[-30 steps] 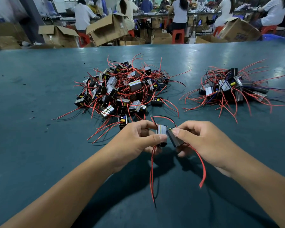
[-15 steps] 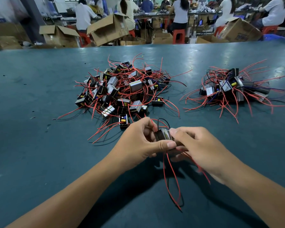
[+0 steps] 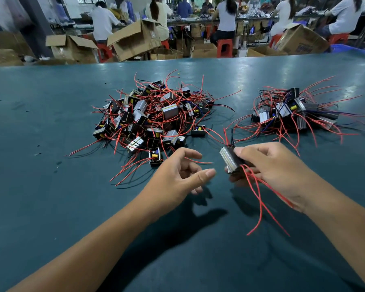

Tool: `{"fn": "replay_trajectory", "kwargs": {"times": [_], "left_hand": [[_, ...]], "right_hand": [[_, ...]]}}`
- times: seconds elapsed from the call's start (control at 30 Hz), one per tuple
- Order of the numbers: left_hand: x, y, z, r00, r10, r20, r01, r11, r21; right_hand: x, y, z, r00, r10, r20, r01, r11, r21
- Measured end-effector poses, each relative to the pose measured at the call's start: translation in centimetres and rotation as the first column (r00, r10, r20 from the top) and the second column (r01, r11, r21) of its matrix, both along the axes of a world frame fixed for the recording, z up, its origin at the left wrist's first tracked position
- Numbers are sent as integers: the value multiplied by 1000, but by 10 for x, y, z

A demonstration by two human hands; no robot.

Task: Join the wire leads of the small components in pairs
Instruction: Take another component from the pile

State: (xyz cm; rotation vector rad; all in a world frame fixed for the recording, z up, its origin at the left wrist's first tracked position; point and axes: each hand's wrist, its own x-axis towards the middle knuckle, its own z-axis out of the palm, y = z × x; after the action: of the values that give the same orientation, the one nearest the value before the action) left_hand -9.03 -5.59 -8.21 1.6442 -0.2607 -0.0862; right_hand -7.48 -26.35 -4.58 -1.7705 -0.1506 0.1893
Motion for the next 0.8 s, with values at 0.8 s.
{"fn": "replay_trajectory", "kwargs": {"times": [0.8], "left_hand": [[5, 8, -11, 991, -11, 135, -29, 957, 289]], "right_hand": [[65, -49, 39, 838, 15, 546, 456, 530, -715]]}}
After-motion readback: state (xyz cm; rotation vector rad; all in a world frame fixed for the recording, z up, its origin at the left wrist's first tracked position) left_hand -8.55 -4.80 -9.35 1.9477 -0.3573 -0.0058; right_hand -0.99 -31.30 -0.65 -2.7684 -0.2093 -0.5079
